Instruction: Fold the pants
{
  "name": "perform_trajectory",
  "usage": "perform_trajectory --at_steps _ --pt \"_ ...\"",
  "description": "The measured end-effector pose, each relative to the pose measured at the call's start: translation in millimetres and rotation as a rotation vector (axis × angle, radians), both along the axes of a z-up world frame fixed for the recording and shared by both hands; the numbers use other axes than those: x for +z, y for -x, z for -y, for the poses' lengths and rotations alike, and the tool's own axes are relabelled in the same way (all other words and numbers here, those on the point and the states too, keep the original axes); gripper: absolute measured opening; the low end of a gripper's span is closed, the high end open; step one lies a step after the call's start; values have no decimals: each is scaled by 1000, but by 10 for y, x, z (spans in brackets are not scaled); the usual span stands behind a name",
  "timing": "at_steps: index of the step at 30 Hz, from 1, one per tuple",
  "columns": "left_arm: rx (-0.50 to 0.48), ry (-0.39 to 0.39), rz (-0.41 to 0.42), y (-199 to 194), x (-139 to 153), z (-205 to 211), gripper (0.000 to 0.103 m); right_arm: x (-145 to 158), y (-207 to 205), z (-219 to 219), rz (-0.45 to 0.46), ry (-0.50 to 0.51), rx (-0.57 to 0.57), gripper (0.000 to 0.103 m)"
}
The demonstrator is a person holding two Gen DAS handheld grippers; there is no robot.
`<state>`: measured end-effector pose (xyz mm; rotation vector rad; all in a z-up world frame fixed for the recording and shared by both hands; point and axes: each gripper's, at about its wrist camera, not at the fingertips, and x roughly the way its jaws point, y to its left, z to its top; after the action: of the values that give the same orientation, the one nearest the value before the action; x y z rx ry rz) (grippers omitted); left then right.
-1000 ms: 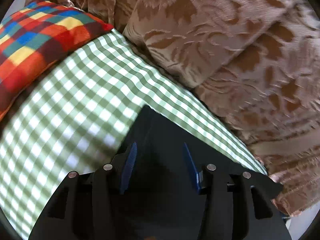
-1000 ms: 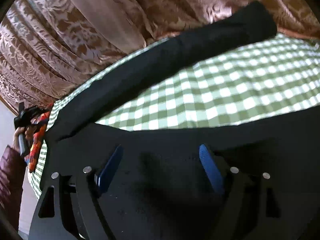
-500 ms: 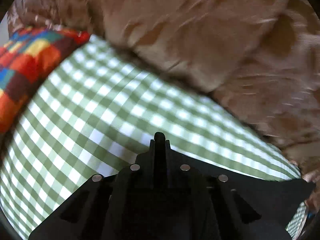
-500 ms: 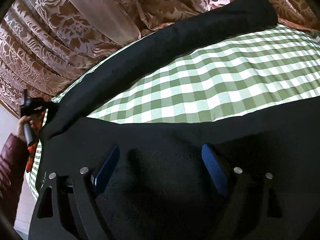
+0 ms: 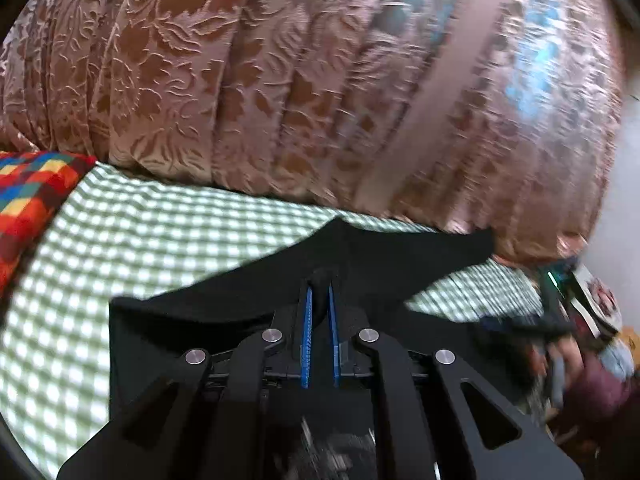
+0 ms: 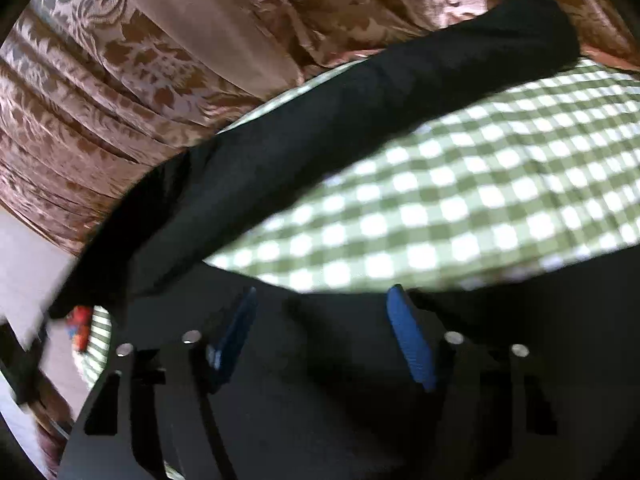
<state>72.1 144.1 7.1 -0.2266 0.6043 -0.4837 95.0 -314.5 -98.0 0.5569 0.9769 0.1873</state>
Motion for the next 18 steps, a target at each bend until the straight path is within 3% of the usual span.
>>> perform_trajectory --at_steps 8,15,17,18 --pt "-12 20 -41 656 -163 -138 5 80 -882 -80 -26 -199 4 51" --pt "-19 -6 -52 753 -209 -236 4 76 -1628 -204 -96 -225 -50 51" --pt "-24 -20 -60 751 -229 -255 4 26 -1772 -192 -120 -206 -81 40" --pt "-22 -29 -66 747 -240 -266 4 14 -1812 -188 -123 -187 -86 23"
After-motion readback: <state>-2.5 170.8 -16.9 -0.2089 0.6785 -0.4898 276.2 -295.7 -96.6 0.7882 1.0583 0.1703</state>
